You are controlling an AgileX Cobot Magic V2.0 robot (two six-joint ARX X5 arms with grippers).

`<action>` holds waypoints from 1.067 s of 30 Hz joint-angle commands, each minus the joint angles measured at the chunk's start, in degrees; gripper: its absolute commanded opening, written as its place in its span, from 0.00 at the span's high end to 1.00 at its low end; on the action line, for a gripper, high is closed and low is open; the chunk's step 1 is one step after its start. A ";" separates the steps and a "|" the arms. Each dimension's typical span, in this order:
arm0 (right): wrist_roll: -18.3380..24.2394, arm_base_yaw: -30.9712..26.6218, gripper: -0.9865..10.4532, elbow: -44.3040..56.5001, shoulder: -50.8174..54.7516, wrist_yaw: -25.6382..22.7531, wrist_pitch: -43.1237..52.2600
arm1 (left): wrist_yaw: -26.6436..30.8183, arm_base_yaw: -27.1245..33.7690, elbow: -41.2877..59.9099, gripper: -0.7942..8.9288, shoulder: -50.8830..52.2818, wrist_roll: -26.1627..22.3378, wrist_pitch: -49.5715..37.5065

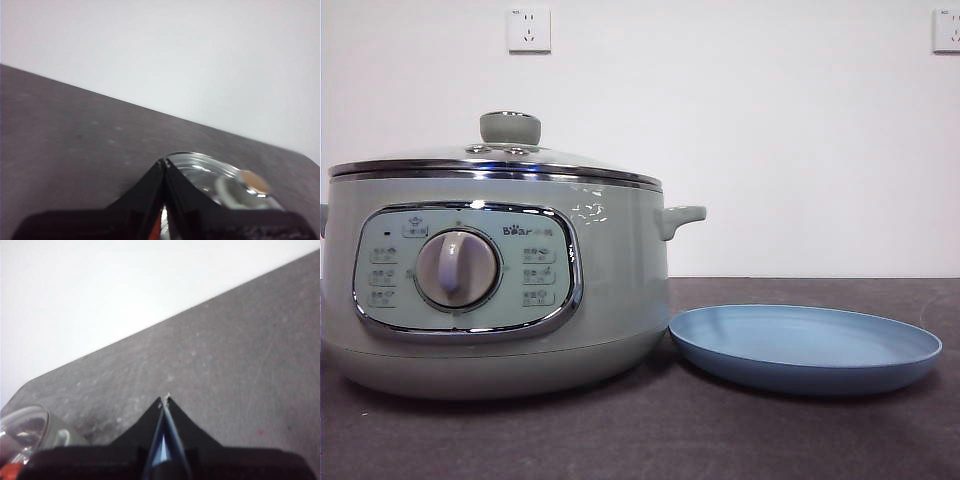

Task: Take the pumpkin out from the steamer,put the pumpkin in the blue plate,close the lid

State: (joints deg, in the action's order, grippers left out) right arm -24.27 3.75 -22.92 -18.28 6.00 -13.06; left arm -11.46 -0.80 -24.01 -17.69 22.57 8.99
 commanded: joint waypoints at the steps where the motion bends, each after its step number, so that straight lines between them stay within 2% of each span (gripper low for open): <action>1: 3.80 0.09 0.92 -3.82 -4.31 1.81 0.42 | -4.35 0.11 -3.80 0.93 -5.40 -4.26 0.35; 4: 8.07 0.09 0.91 -8.20 -9.20 5.88 -0.39 | -8.39 0.11 -7.85 0.93 -10.95 -6.16 0.68; 10: 16.55 0.09 0.90 -18.36 -19.34 13.59 -6.80 | -17.62 0.11 -14.05 0.92 -19.74 -6.38 1.68; 13: 19.10 0.09 0.77 -22.93 -23.41 15.12 -10.58 | -20.61 0.11 -16.41 0.91 -22.67 -6.40 3.61; 15: 19.30 0.09 0.67 -25.64 -25.59 15.12 -13.14 | -22.36 0.09 -17.44 0.78 -24.04 -6.64 4.48; 16: 19.30 0.09 0.62 -26.93 -26.67 15.30 -14.43 | -22.99 0.04 -17.70 0.64 -24.59 -6.67 4.48; 17: 19.32 0.09 0.58 -28.04 -27.58 16.06 -15.61 | -23.12 0.00 -17.73 0.50 -24.65 -6.64 4.44; 18: 19.47 0.09 0.55 -28.72 -28.22 16.70 -16.28 | -23.06 -0.07 -17.73 0.42 -24.68 -6.60 4.46; 21: 19.47 0.13 0.50 -29.49 -29.14 16.61 -17.05 | -23.12 -0.15 -17.73 0.41 -24.65 -6.16 4.63; 26: 19.34 0.13 0.50 -29.49 -29.22 16.52 -17.59 | -21.81 -1.75 -19.15 0.41 -26.53 -6.47 6.71; 29: 19.23 0.13 0.50 -29.49 -29.22 16.50 -19.76 | -20.61 -3.89 -22.86 0.41 -30.08 -9.05 9.03; 32: 19.21 0.13 0.50 -29.49 -29.31 16.57 -20.52 | -16.06 -7.45 -28.35 0.41 -34.34 -13.33 13.51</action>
State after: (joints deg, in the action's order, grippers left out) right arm -5.30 3.77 -52.38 -47.53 22.50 -33.80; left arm -29.02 -6.98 -50.68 -50.94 13.19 21.50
